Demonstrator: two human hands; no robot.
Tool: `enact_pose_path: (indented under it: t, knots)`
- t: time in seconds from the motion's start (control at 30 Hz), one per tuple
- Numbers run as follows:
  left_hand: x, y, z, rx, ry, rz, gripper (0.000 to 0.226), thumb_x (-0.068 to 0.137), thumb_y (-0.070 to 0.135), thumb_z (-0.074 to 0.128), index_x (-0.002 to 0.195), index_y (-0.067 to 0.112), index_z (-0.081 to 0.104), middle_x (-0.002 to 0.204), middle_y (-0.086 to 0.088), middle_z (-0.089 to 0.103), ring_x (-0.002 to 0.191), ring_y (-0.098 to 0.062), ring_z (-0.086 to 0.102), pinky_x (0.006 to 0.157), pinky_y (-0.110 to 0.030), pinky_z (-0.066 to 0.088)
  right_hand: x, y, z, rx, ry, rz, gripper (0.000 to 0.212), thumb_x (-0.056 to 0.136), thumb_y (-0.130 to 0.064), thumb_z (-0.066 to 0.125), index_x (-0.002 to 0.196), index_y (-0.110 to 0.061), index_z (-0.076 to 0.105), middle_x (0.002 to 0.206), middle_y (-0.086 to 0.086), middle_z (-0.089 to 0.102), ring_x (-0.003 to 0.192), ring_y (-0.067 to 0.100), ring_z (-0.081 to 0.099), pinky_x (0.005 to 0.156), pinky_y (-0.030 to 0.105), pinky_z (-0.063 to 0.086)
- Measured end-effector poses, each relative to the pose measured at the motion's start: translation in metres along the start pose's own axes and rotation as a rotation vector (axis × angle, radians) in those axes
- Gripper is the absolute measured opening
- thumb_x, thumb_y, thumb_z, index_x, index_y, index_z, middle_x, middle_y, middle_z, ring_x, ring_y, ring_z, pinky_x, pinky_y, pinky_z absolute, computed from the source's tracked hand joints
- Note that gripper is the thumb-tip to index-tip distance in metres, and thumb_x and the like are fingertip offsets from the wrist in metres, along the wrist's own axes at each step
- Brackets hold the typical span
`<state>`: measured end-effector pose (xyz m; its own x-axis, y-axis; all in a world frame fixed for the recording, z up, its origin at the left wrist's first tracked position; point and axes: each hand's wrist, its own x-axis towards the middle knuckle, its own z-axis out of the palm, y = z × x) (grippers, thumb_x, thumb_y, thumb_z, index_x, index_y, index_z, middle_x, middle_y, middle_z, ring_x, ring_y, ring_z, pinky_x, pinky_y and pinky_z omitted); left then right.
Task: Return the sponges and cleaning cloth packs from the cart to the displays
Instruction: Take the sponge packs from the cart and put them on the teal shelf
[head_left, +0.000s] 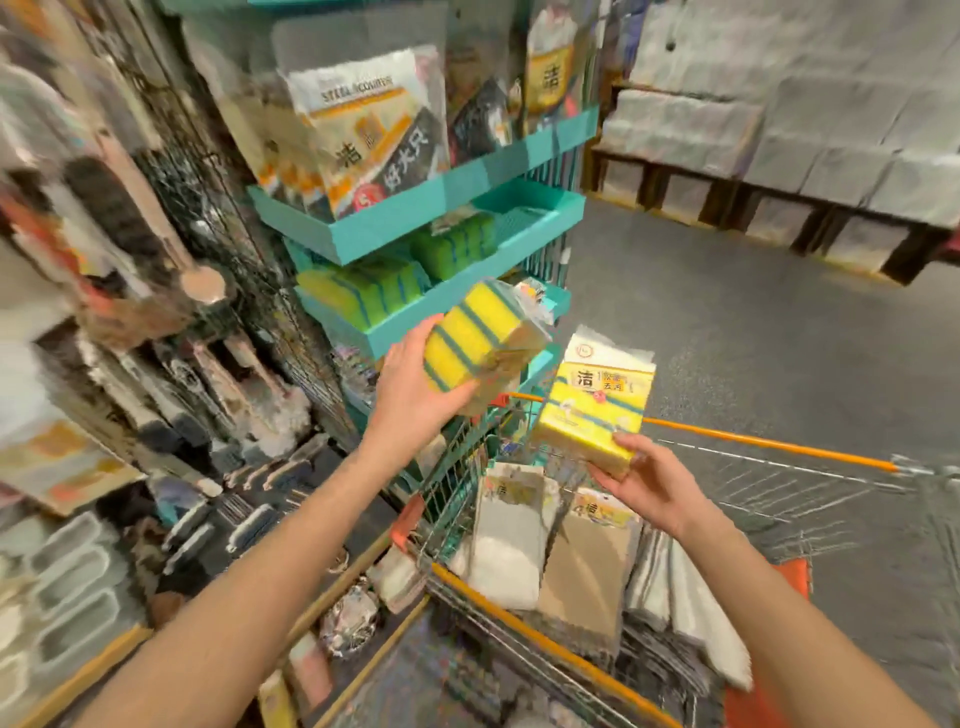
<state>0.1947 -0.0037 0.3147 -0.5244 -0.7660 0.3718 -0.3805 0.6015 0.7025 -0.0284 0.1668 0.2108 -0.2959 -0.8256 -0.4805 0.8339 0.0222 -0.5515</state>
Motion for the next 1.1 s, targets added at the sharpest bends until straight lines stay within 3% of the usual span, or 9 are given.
enact_pose_path:
  t: [0.1,0.23,0.37,0.43,0.5,0.63,0.77,0.97,1.1]
  knots:
    - [0.008,0.010,-0.022,0.138,0.145,0.115,0.077,0.074,0.029,0.075,0.140,0.017,0.038,0.131,0.001,0.048,0.120,-0.016,0.039,0.100,-0.027,0.032,0.000,-0.003,0.016,0.032,-0.028,-0.007,0.077,0.027,-0.008,0.094,0.095,-0.014,0.058,0.109,0.011,0.069,0.102,0.026,0.063,0.079,0.042,0.058]
    - [0.031,0.003,-0.039,0.342,0.364,0.196,0.077,0.072,0.015,0.076,0.140,0.012,0.040,0.124,-0.014,0.046,0.114,-0.023,0.038,0.100,-0.030,0.033,0.007,-0.009,0.032,0.038,-0.038,0.008,0.042,0.068,-0.008,0.072,0.107,-0.010,0.055,0.110,0.014,0.066,0.108,0.028,0.059,0.085,0.042,0.056]
    - [0.049,-0.017,-0.040,0.430,0.379,0.165,0.075,0.075,0.014,0.075,0.141,0.015,0.041,0.125,-0.015,0.044,0.116,-0.029,0.038,0.100,-0.042,0.040,0.020,-0.021,0.039,0.030,-0.081,0.020,0.059,0.057,-0.007,0.082,0.109,-0.009,0.054,0.112,0.015,0.064,0.113,0.029,0.057,0.089,0.043,0.053]
    - [0.054,-0.025,-0.035,0.438,0.386,0.161,0.073,0.076,0.015,0.075,0.141,0.015,0.042,0.127,-0.015,0.045,0.118,-0.030,0.038,0.100,-0.043,0.040,0.027,-0.026,0.041,0.014,-0.075,0.021,0.041,0.072,-0.007,0.069,0.110,-0.009,0.054,0.115,0.016,0.062,0.114,0.029,0.056,0.090,0.044,0.052]
    - [0.061,-0.028,-0.029,0.447,0.403,0.167,0.069,0.077,0.015,0.075,0.139,0.016,0.045,0.129,-0.017,0.044,0.121,-0.030,0.036,0.103,-0.044,0.037,0.035,-0.030,0.040,0.021,-0.069,0.029,0.037,0.076,-0.007,0.063,0.111,-0.009,0.053,0.118,0.016,0.061,0.116,0.030,0.055,0.090,0.045,0.052]
    - [0.068,-0.029,-0.021,0.443,0.434,0.177,0.063,0.077,0.009,0.075,0.135,0.017,0.050,0.130,-0.024,0.040,0.124,-0.030,0.031,0.105,-0.044,0.036,0.045,-0.034,0.035,0.040,-0.075,0.038,0.056,0.061,-0.007,0.079,0.111,-0.009,0.054,0.118,0.017,0.061,0.116,0.030,0.056,0.089,0.044,0.053]
    - [0.063,-0.029,-0.011,0.224,0.485,0.034,0.080,0.074,0.004,0.075,0.141,0.009,0.030,0.139,-0.018,0.028,0.130,-0.020,0.029,0.108,-0.041,0.035,0.053,-0.035,0.026,0.068,-0.083,0.038,0.080,0.036,-0.008,0.093,0.107,-0.010,0.055,0.114,0.017,0.064,0.113,0.030,0.058,0.092,0.044,0.052]
    - [0.063,-0.032,0.001,0.027,0.466,-0.169,0.088,0.080,0.014,0.073,0.147,0.029,0.018,0.149,0.003,0.029,0.138,-0.016,0.029,0.112,-0.049,0.031,0.060,-0.036,0.024,0.088,-0.057,0.051,0.050,0.063,-0.008,0.078,0.107,-0.010,0.054,0.118,0.017,0.060,0.117,0.031,0.054,0.088,0.042,0.053]
    - [0.070,-0.041,-0.005,0.121,0.474,-0.114,0.087,0.080,0.016,0.074,0.145,0.034,0.021,0.147,-0.002,0.035,0.135,-0.022,0.034,0.107,-0.052,0.035,0.067,-0.036,0.024,0.090,-0.041,0.049,0.032,0.077,-0.010,0.063,0.108,-0.012,0.054,0.120,0.016,0.058,0.119,0.030,0.052,0.088,0.040,0.054]
